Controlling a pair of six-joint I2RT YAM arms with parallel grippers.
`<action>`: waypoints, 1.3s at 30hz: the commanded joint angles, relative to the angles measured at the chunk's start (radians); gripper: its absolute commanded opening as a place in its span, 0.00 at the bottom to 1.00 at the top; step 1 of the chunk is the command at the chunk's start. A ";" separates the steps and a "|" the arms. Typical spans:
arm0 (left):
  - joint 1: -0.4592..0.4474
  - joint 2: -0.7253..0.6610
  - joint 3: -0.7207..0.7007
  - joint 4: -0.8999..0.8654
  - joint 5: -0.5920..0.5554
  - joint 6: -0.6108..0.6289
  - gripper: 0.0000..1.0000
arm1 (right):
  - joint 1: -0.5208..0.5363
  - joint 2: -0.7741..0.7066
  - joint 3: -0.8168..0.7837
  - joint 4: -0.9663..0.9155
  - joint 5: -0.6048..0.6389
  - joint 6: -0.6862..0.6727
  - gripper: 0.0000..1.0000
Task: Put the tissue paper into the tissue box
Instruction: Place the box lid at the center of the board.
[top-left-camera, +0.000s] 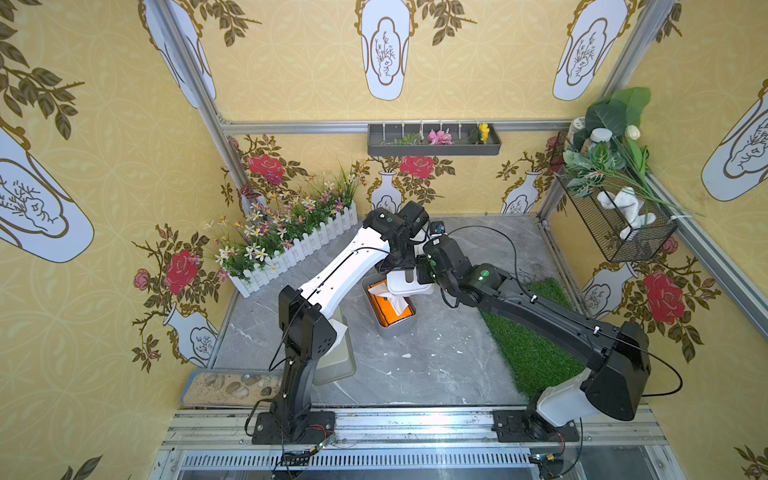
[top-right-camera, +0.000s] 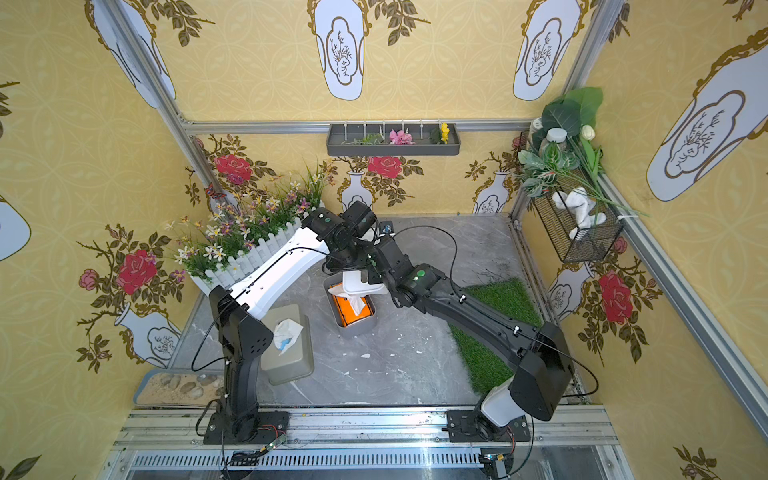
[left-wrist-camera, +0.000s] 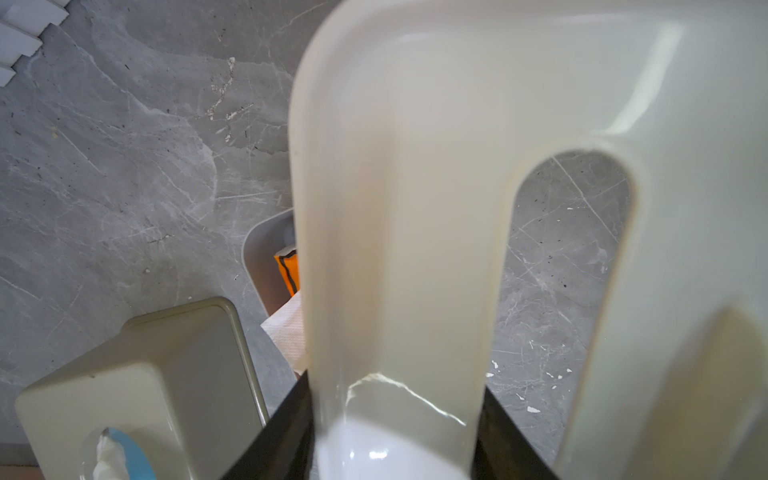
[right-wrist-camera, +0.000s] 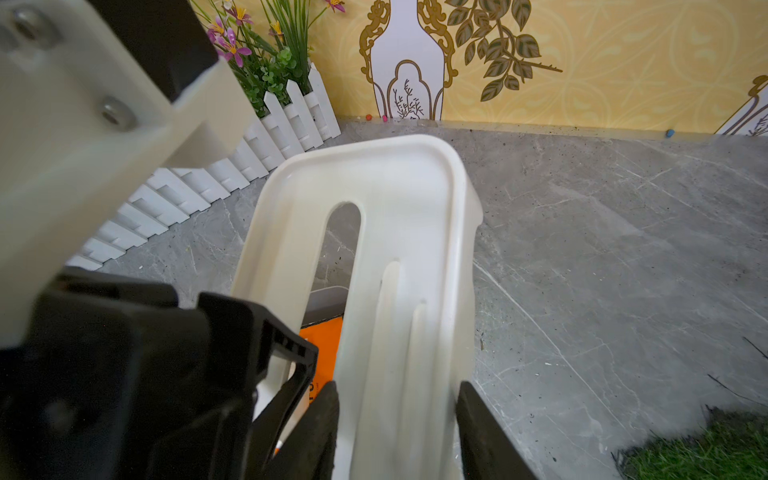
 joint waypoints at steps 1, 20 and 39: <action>-0.003 0.012 -0.001 0.013 0.037 -0.013 0.39 | -0.004 0.006 0.003 0.006 0.001 0.003 0.47; -0.007 0.066 0.016 0.024 0.117 -0.028 0.45 | -0.087 -0.010 -0.084 0.019 -0.105 0.047 0.18; -0.020 0.324 0.295 -0.012 0.177 -0.056 0.43 | -0.327 -0.362 -0.327 -0.061 -0.149 0.011 0.55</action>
